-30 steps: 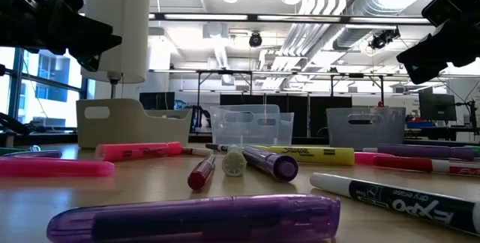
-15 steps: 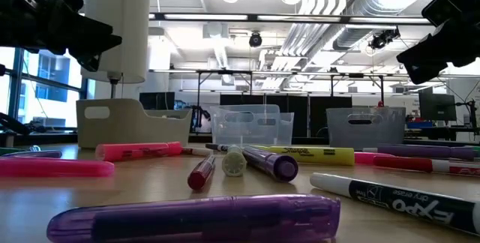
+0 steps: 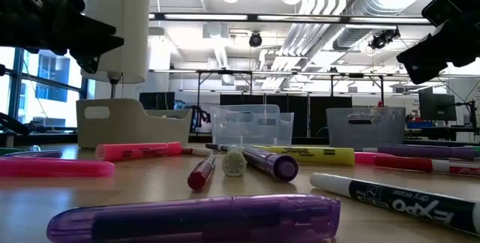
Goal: Pick & Place Markers
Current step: Put the pink highlighter into the gray bin
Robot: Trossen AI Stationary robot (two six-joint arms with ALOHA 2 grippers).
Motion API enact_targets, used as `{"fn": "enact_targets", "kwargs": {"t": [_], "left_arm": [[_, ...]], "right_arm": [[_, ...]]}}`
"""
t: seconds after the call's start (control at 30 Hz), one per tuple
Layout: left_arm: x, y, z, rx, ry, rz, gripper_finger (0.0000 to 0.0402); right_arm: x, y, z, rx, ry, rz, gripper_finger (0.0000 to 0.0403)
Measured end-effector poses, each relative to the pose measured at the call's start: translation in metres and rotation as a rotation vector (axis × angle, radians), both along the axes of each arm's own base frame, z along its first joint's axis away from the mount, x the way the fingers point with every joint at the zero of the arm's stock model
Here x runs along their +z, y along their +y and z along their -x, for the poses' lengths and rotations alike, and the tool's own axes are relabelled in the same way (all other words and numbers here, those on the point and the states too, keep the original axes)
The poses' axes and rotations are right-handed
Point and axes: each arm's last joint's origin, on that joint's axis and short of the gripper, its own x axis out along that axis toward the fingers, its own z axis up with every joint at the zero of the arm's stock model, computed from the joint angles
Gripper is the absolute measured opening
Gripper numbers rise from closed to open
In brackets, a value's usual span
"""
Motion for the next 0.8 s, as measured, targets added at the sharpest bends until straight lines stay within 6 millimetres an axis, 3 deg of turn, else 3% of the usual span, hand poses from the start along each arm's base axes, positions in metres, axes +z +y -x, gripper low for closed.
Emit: {"fn": "enact_targets", "kwargs": {"t": [0.23, 0.43, 0.6, 0.8], "left_arm": [[0.003, 0.002, -0.001, 0.075, 0.006, 0.02, 0.0124], [0.037, 0.002, -0.009, 0.083, 0.01, 0.019, 0.0072], [0.066, 0.002, -0.036, 0.085, 0.129, 0.026, 0.0046], [0.104, -0.001, -0.087, 0.067, 0.369, 0.135, 0.0044]], "right_arm": [[0.0, 0.0, 0.0, 0.0, 0.0, 0.0, 0.0], [0.0, 0.0, 0.0, 0.0, 0.0, 0.0, 0.0], [0.0, 0.0, 0.0, 0.0, 0.0, 0.0, 0.0], [0.0, 0.0, 0.0, 0.0, 0.0, 0.0, 0.0]]}}
